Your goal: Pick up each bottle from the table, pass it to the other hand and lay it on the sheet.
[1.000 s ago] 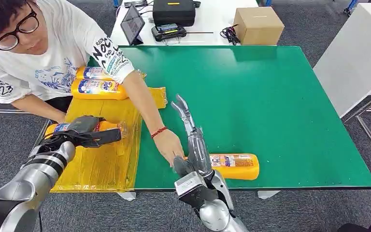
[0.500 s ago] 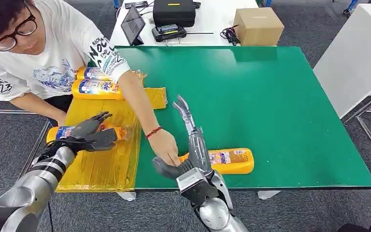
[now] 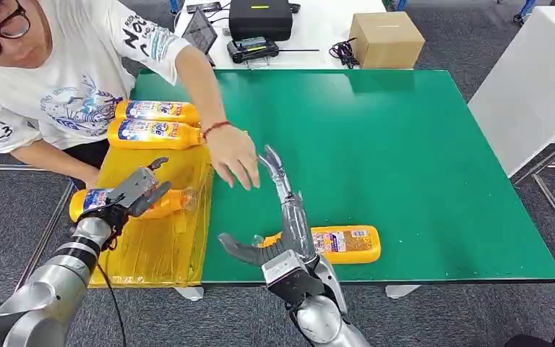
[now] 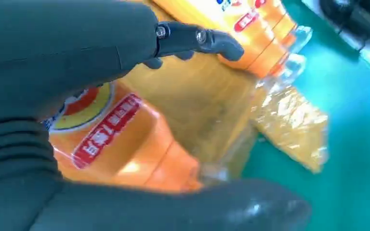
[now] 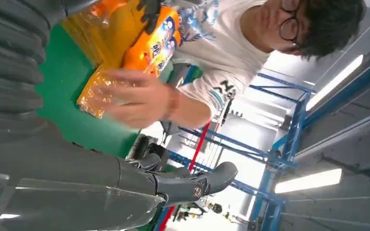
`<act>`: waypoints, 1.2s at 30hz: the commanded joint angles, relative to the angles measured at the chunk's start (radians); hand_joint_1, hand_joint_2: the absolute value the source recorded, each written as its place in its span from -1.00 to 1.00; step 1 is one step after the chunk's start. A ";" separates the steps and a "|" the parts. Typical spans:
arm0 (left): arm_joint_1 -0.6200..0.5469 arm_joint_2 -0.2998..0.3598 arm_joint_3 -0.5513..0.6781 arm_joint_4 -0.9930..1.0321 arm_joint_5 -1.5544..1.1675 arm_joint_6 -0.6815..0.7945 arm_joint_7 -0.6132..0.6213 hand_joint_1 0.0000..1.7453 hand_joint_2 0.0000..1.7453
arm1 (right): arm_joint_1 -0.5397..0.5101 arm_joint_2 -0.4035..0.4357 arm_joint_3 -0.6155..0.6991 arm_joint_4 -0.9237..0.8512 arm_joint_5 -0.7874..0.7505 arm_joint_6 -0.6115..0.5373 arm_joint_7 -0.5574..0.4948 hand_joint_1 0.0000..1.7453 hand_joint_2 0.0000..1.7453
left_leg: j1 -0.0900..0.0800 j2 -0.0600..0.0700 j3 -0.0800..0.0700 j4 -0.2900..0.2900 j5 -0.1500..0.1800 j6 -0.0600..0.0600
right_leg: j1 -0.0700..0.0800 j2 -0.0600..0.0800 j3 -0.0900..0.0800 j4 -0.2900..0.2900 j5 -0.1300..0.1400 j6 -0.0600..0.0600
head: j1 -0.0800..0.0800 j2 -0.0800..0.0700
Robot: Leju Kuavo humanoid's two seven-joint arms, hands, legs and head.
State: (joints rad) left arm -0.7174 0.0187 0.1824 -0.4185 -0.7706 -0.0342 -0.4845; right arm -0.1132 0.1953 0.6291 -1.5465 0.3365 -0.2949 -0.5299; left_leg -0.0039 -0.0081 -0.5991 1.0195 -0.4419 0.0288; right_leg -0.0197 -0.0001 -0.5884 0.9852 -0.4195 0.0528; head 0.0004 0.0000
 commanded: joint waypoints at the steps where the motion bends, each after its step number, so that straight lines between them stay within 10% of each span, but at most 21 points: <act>1: -0.019 0.004 -0.005 -0.011 -0.146 0.517 -0.021 -1.00 -1.00 | -0.052 -0.032 0.040 0.092 -0.013 0.035 0.035 -1.00 1.00 | 0.002 0.001 0.002 0.000 -0.001 -0.002 | 0.002 0.000 0.003 -0.001 0.000 -0.002 | 0.000 0.000; 2: -0.019 -0.003 0.035 -0.012 -0.098 0.541 -0.042 -1.00 -1.00 | -0.052 -0.034 0.045 0.097 -0.006 0.032 0.031 -1.00 -1.00 | 0.002 0.001 0.001 0.000 -0.001 -0.001 | 0.002 0.000 0.002 -0.001 0.000 -0.002 | 0.000 0.000; 7: -0.016 -0.007 0.034 -0.022 -0.106 0.678 -0.094 -1.00 -1.00 | -0.060 -0.048 0.054 0.097 0.039 0.003 0.050 -1.00 -1.00 | 0.002 0.001 0.001 0.000 -0.001 -0.001 | 0.002 0.001 0.002 -0.001 0.000 -0.002 | 0.000 0.000; 8: -0.013 -0.013 0.044 -0.038 -0.093 0.723 -0.112 -1.00 -1.00 | -0.067 -0.056 0.053 0.099 0.066 -0.016 0.063 -1.00 1.00 | 0.001 0.001 0.000 0.000 0.000 -0.001 | 0.001 0.001 0.000 -0.001 0.000 -0.001 | 0.000 0.000; 14: 0.126 -0.131 0.205 -0.311 0.382 0.301 -0.138 -1.00 -1.00 | -0.174 -0.161 -0.027 0.156 0.247 0.049 0.321 -1.00 1.00 | 0.001 0.000 0.000 -0.001 0.000 -0.001 | 0.002 0.000 0.002 -0.002 0.001 -0.001 | 0.000 0.000; 18: 0.180 -0.152 0.161 -0.365 0.409 0.295 -0.143 -1.00 -1.00 | -0.234 -0.179 -0.064 0.260 0.271 0.084 0.324 -1.00 1.00 | 0.000 0.001 0.002 -0.001 0.000 0.000 | 0.001 0.001 0.003 -0.004 0.001 -0.001 | 0.000 0.000; 19: 0.181 -0.149 0.150 -0.361 0.417 0.286 -0.140 -1.00 1.00 | -0.243 -0.183 -0.055 0.276 0.333 0.067 0.360 -1.00 1.00 | 0.000 0.001 0.001 -0.001 0.000 0.000 | 0.000 0.000 0.001 -0.003 0.001 -0.001 | 0.000 0.000; 36: 0.364 -0.144 -0.044 -0.461 0.329 0.503 -0.191 -1.00 1.00 | -0.331 -0.252 -0.100 0.541 0.293 0.295 0.540 -1.00 1.00 | 0.000 0.001 0.001 0.000 -0.001 -0.002 | 0.001 0.001 0.001 -0.002 0.000 -0.002 | 0.000 0.000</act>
State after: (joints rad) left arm -0.3638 -0.1476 0.1911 -0.9430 -0.3979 0.4197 -0.6714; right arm -0.3955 -0.0176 0.5249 -1.1848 0.7389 -0.0713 0.0165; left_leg -0.0051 -0.0088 -0.6029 1.0200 -0.4421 0.0291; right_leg -0.0205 -0.0004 -0.5915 0.9845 -0.4191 0.0533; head 0.0000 0.0000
